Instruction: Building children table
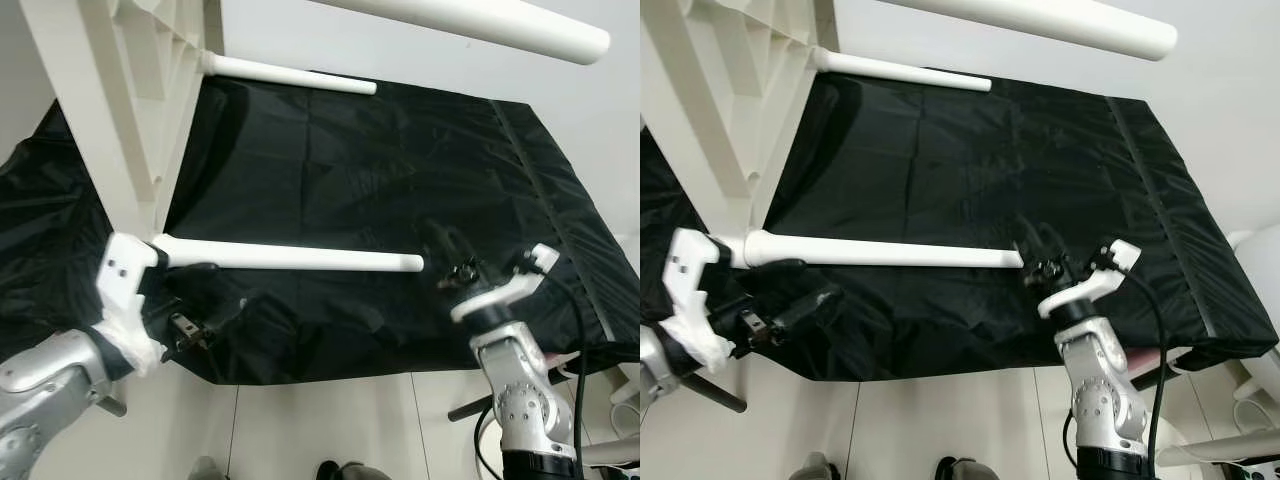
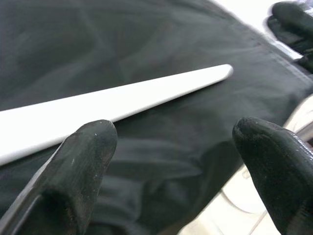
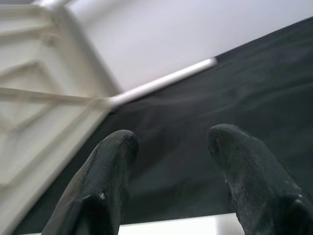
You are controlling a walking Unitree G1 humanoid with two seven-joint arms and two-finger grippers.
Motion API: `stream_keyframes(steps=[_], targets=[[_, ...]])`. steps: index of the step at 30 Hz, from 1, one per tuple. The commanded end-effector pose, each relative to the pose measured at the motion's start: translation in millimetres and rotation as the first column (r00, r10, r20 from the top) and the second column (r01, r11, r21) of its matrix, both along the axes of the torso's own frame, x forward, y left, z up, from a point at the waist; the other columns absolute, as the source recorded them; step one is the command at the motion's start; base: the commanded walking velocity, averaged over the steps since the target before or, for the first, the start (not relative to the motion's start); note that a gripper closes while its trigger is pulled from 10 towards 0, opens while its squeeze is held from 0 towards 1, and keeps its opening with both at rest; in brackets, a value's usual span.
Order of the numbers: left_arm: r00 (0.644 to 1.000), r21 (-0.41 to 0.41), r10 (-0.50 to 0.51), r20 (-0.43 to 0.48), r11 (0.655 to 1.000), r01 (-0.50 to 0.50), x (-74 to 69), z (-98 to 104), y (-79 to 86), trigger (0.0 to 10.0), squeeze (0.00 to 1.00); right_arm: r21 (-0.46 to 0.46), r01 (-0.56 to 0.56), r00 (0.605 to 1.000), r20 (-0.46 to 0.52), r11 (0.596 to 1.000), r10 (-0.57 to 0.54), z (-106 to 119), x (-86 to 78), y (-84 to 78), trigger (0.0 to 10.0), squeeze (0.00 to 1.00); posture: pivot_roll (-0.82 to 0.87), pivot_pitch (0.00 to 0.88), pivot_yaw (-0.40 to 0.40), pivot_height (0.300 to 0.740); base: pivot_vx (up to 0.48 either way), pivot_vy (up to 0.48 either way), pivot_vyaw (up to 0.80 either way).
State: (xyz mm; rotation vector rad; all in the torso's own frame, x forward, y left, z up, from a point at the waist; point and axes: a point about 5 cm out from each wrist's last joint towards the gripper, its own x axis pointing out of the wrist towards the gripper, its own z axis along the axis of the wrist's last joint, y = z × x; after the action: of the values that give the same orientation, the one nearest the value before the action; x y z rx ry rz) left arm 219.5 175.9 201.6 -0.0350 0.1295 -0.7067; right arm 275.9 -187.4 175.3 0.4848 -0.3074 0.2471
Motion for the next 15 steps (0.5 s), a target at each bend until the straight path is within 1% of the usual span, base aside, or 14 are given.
stream_keyframes(steps=[1, 2, 3, 4, 6, 7, 8, 9, 10, 11, 12, 13, 14, 15], targets=[[0.996, -0.013, 0.089, -0.008, 0.996, -0.089, 11.1, -6, -1.0, 10.0, 0.0, -0.04, 0.07, 0.997, 0.041, 0.997, -0.068, 11, 3.9, 2.2, 10.0, 0.0, 0.13, 0.148, -0.074, 0.74, 0.0, 0.0, 0.0], [0.99, -0.033, 0.139, -0.021, 0.99, -0.14, 17.6, -9, -1.7, 10.0, 0.0, -0.056, 0.103, 0.993, 0.059, 0.993, -0.1, 17, 5.8, 4.7, 10.0, 0.0, 0.13, 0.145, -0.07, 0.74, 0.0, 0.0, 0.0], [0.985, -0.053, 0.172, -0.032, 0.983, -0.174, 22.2, -10, -2.6, 10.0, 0.0, -0.122, 0.141, 0.987, 0.09, 0.982, -0.131, 22, 6.5, 9.1, 10.0, 0.0, 0.13, 0.144, -0.064, 0.74, 0.0, 0.0, 0.0], [0.985, -0.053, 0.172, -0.032, 0.983, -0.174, 22.2, -10, -2.6, 10.0, 0.0, -0.122, 0.141, 0.987, 0.09, 0.982, -0.131, 22, 6.5, 9.1, 10.0, 0.0, 0.13, 0.144, -0.064, 0.74, 0.0, 0.0, 0.0], [0.978, -0.117, 0.198, -0.072, 0.972, -0.206, 26.5, -12, -4.8, 10.0, 0.0, -0.174, 0.159, 0.983, 0.121, 0.972, -0.139, 27, 6.7, 18.2, 10.0, 0.0, 0.12, 0.142, -0.063, 0.74, 0.0, 0.0, 0.0], [0.978, -0.117, 0.198, -0.072, 0.972, -0.206, 26.5, -12, -4.8, 10.0, 0.0, -0.174, 0.159, 0.983, 0.121, 0.972, -0.139, 27, 6.7, 18.2, 10.0, 0.0, 0.12, 0.142, -0.063, 0.74, 0.0, 0.0, 0.0], [0.972, -0.132, 0.222, -0.072, 0.964, -0.23, 29.4, -12, -6.0, 10.0, 0.0, -0.215, 0.189, 0.978, 0.134, 0.958, -0.162, 29, 6.7, 21.3, 10.0, 0.96, 0.12, 0.14, -0.059, 0.74, 0.0, 0.0, 0.0], [0.972, -0.132, 0.222, -0.072, 0.964, -0.23, 29.4, -12, -6.0, 10.0, 0.0, -0.215, 0.189, 0.978, 0.134, 0.958, -0.162, 29, 6.7, 21.3, 10.0, 0.96, 0.12, 0.14, -0.059, 0.74, 0.0, 0.0, 0.0], [0.966, -0.145, 0.247, -0.078, 0.956, -0.256, 31.9, -14, -7.3, 10.0, 0.0, -0.244, 0.213, 0.973, 0.143, 0.946, -0.182, 29, 6.6, 23.3, 10.0, 1.0, 0.12, 0.139, -0.058, 0.74, 0.0, 0.0, 0.0], [0.96, -0.176, 0.262, -0.097, 0.945, -0.276, 34.5, -16, -9.3, 10.0, 0.0, -0.285, 0.236, 0.967, 0.159, 0.929, -0.197, 30, 7.0, 26.1, 10.0, 1.0, 0.11, 0.136, -0.056, 0.74, 0.0, 0.0, 0.0], [0.96, -0.176, 0.262, -0.097, 0.945, -0.276, 34.5, -16, -9.3, 10.0, 0.0, -0.285, 0.236, 0.967, 0.159, 0.929, -0.197, 30, 7.0, 26.1, 10.0, 1.0, 0.11, 0.136, -0.056, 0.74, 0.0, 0.0, 0.0], [0.956, -0.199, 0.271, -0.115, 0.936, -0.29, 35.7, -19, -10.6, 10.0, 0.05, -0.321, 0.257, 0.962, 0.174, 0.912, -0.21, 30, 7.0, 27.8, 10.0, 1.0, 0.11, 0.136, -0.055, 0.74, 0.0, 0.0, 0.0], [0.956, -0.199, 0.271, -0.115, 0.936, -0.29, 35.7, -19, -10.6, 10.0, 0.05, -0.321, 0.257, 0.962, 0.174, 0.912, -0.21, 30, 7.0, 27.8, 10.0, 1.0, 0.11, 0.136, -0.055, 0.74, 0.0, 0.0, 0.0], [0.949, -0.22, 0.288, -0.128, 0.925, -0.31, 36.4, -21, -10.6, 10.0, 1.0, -0.347, 0.268, 0.958, 0.197, 0.899, -0.209, 31, 6.6, 29.7, 10.0, 1.0, 0.11, 0.136, -0.057, 0.74, 0.0, 0.0, 0.0]])
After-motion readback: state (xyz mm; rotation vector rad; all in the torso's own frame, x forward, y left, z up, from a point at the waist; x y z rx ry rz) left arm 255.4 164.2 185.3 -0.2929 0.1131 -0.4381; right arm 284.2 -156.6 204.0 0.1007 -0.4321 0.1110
